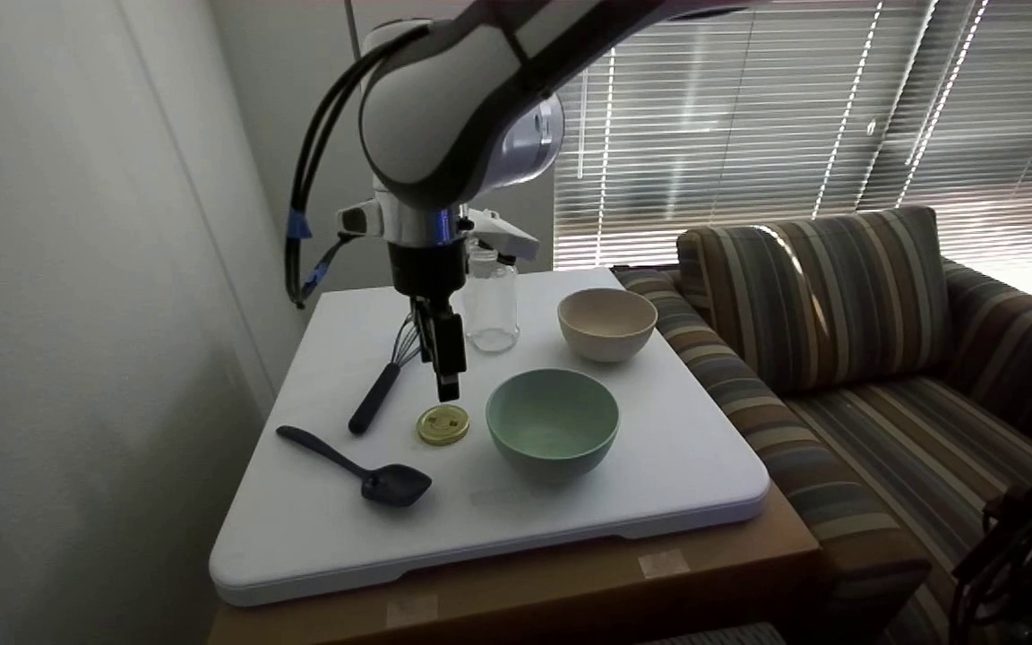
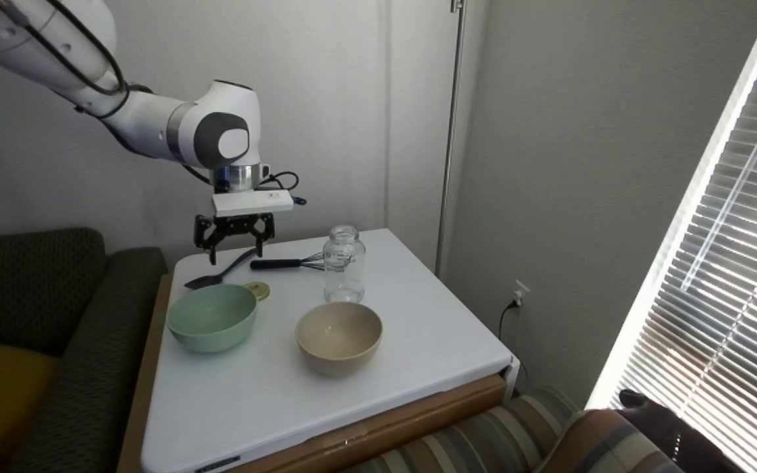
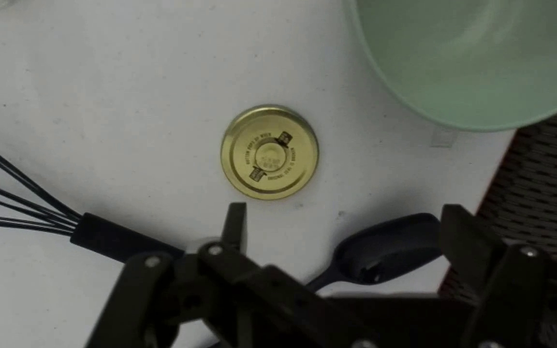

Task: Put the lid on top of the glass jar, put the black ladle inside the green bowl, take the ladle out of the bowl

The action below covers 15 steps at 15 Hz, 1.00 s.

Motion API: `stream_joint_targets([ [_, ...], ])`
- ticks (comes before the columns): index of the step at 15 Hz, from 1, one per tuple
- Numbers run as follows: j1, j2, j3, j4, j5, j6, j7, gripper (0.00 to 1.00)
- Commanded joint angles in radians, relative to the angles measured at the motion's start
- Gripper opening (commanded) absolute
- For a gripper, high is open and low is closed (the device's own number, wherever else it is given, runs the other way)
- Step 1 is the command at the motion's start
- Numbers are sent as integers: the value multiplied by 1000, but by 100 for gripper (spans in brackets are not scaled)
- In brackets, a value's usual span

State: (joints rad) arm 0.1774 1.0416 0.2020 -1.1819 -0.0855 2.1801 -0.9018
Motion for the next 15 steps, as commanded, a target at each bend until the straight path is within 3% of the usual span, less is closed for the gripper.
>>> stream_joint_targets([
  [1,-10,112,4,128,-10,45,-31,100],
  [9,3,252,-13,210,-47,251,-62,100],
  [15,25,251,-47,209,-52,208,4,100],
])
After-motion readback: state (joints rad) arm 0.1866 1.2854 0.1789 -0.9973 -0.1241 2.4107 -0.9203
